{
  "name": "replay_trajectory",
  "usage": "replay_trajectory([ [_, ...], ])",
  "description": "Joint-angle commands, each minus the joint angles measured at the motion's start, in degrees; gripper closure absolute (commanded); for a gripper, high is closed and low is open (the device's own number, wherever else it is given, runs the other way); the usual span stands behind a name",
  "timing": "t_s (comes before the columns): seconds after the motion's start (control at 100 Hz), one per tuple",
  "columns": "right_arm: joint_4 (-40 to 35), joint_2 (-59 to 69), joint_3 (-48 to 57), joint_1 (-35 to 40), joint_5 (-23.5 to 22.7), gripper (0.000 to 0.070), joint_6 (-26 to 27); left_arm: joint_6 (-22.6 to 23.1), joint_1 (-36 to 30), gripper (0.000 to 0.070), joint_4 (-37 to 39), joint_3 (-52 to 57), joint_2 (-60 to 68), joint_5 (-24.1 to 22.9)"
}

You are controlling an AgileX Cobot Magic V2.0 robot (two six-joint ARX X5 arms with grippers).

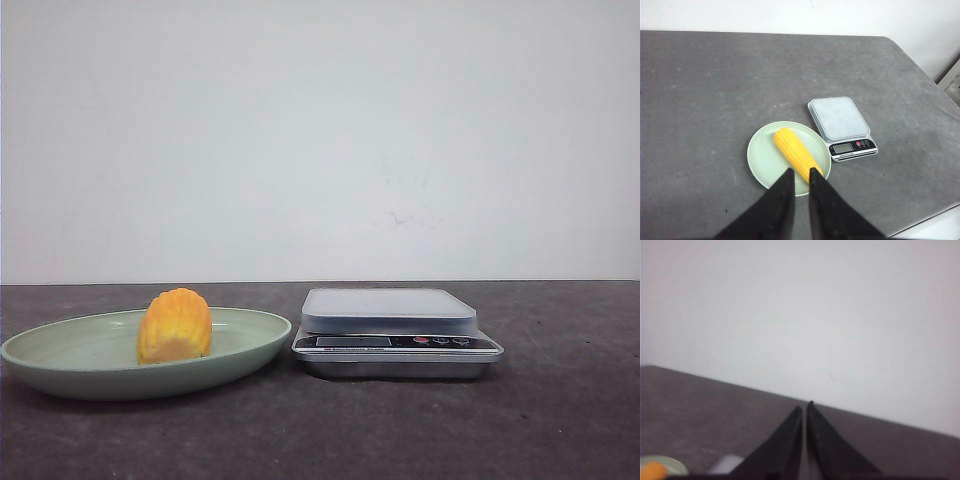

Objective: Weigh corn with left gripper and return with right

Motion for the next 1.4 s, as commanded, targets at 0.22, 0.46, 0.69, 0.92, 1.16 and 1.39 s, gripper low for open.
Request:
replay_trajectory([
  [0.22,14.21,-5.64,-22.14,-15.17,-6.01,0.0693,6.78,-0.13,-0.52,0.0696,-1.75,1.05,0.28,-0.24],
  [0.46,21.14,-8.04,-34.8,-27.71,-24.11,0.0693,8.85,-0.13,-0.52,0.0696,-1.73,1.05,0.28,-0.24],
  [0.69,21.14,-12.92,-41.57,-31.98,-27.65,0.0693,11.23,-0.11,-0.52,0.0696,-1.75,1.05,0.28,-0.24],
  [0.92,20.85,-15.8,-46.51,-34.16,-32.5,0.0693,11.39,-0.11,-0.52,0.0696,-1.73,1.05,0.28,-0.24],
  [1.16,18.34,-15.8,-47.41,-36.76,-36.46,0.0693,11.15,-0.11,-0.52,0.0696,-1.73,1.05,0.28,-0.24],
  [1.39,18.21,-15.8,-47.41,-36.76,-34.27,0.0693,7.32,-0.11,-0.52,0.0696,-1.73,1.05,0.28,-0.24],
])
